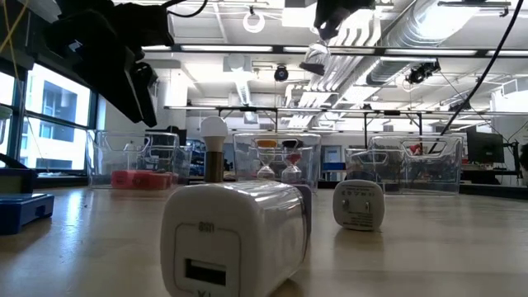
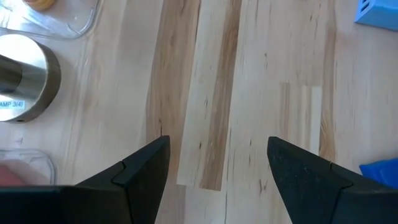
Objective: Pick & Place Office items
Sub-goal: Put the violet hourglass into the middle transparent bin
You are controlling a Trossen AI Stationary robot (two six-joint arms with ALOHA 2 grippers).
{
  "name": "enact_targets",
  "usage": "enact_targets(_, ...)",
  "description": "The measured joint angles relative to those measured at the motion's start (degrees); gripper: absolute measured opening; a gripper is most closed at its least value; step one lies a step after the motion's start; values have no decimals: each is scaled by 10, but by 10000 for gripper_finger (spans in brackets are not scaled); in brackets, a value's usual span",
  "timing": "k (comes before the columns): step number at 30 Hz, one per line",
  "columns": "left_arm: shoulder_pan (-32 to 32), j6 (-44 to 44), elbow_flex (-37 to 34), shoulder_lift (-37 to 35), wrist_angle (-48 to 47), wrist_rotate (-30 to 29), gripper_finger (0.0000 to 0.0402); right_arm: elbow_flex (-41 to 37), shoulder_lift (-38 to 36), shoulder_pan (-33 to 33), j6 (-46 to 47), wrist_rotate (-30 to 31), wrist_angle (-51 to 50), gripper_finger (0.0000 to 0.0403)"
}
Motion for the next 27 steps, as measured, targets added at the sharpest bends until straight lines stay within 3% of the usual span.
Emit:
enact_targets(12, 0, -1, 0, 0, 0, 0, 262, 1, 60, -120, -73, -96, 65, 180)
enact_targets(27, 0, -2, 0, 0, 0, 0, 262, 0, 149, -171, -118, -139, 104, 180)
